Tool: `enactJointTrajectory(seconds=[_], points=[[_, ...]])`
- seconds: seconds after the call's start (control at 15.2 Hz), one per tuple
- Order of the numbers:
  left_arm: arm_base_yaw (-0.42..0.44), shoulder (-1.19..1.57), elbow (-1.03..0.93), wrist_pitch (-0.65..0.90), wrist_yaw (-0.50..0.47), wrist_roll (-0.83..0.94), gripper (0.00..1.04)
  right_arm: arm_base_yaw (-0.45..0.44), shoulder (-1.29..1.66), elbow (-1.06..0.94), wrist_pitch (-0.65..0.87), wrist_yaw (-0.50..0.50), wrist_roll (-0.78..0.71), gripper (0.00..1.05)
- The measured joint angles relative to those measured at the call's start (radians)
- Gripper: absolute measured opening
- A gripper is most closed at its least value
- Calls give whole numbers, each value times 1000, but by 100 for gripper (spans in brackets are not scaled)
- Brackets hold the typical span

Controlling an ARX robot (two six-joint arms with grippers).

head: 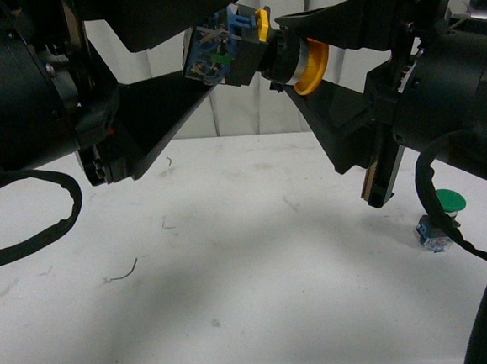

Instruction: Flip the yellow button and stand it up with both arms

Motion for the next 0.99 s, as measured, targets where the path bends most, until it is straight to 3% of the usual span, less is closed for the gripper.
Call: enactJointTrajectory(seconds=[0.13,0.26,0.39,0.46,0.53,0.85,0.92,0.99], points=[[0,-14,-8,4,-1,2,78,-7,3,2,-1,-2,0,35],[27,-195,-80,-110,-34,58,97,-32,8,15,-3,-2,1,35],[109,-705,-233,-595,-292,462,94,-52,10,26,-3,-6,2,35],[93,-790,-309,-614,-636,745,73,-52,10,31,-4,-6,2,35],[128,-821,-336,-624,-725,843,62,-52,10,32,-2,-6,2,35],[226,-999,-438,-694,-652,969,1,-59,10,40,-4,-16,1,35],[240,-1029,-451,-713,-637,973,2,-58,10,45,-4,-18,1,35],[309,-1066,-464,-739,-557,974,2,-58,10,45,-2,-22,2,35]])
